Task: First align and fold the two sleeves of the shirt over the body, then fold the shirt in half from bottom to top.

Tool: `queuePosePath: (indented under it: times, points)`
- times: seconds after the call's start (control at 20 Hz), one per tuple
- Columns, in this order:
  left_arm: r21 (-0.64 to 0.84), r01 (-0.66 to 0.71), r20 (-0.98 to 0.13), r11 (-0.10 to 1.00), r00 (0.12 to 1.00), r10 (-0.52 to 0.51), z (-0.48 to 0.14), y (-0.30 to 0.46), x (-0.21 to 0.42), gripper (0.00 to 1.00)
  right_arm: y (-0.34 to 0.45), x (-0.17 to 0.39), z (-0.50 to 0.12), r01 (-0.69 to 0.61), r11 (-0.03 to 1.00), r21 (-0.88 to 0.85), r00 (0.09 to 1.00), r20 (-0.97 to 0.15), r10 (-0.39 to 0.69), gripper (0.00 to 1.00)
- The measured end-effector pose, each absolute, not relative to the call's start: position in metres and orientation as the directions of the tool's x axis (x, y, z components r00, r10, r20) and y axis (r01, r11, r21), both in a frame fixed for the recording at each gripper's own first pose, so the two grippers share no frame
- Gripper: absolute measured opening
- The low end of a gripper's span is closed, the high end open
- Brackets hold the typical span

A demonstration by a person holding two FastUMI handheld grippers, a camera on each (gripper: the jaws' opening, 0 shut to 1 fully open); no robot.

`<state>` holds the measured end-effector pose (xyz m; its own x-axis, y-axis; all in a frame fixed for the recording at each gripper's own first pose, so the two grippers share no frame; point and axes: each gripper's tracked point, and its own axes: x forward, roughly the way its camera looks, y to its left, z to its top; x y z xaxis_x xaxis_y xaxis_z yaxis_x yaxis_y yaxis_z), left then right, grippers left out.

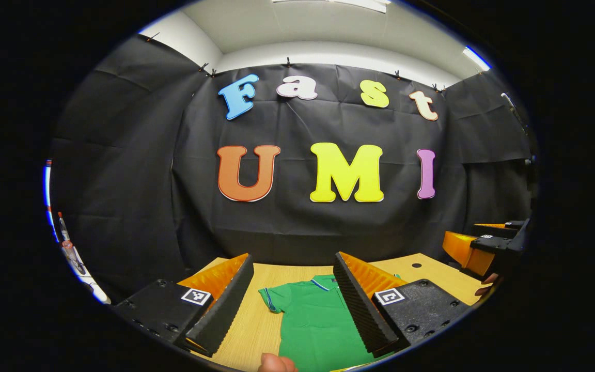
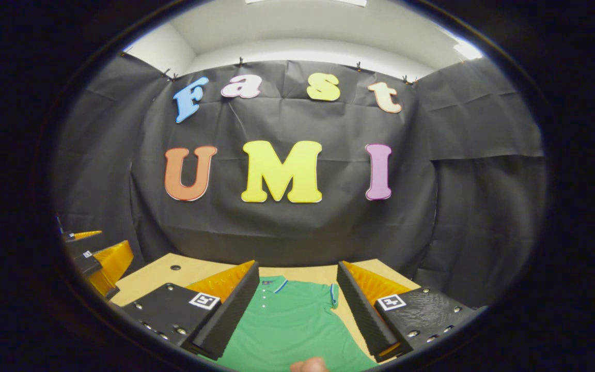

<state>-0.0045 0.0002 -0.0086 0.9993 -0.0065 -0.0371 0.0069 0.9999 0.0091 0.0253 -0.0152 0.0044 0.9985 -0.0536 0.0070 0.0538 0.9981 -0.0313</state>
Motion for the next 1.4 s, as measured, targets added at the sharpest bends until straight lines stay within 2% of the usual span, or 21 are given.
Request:
queuePosePath:
  times: [0.4,0.6,0.7,1.05,1.4]
  points:
    - [0.023,-0.004,-0.015,1.0,1.0,0.004,-0.004,0.001,-0.005,0.99,-0.06,0.096,0.004,0.119,0.992,-0.044,0.992,-0.026,-0.121,0.94]
    - [0.011,-0.014,-0.015,1.0,1.0,0.014,-0.003,0.0,-0.003,0.99,-0.079,0.152,-0.003,0.133,0.988,-0.073,0.988,-0.069,-0.138,0.95]
    - [0.012,-0.021,-0.012,1.0,1.0,0.021,-0.003,0.001,-0.003,0.99,-0.089,0.185,-0.012,0.135,0.988,-0.073,0.983,-0.114,-0.142,0.95]
    - [0.017,-0.051,-0.012,0.999,0.999,0.051,-0.003,0.005,-0.003,0.99,-0.123,0.294,-0.093,0.105,0.99,-0.097,0.913,-0.386,-0.135,0.95]
    - [0.047,-0.111,-0.048,0.993,0.992,0.113,-0.008,0.009,0.001,0.99,-0.16,0.367,-0.18,0.116,0.982,-0.146,0.817,-0.549,-0.178,0.95]
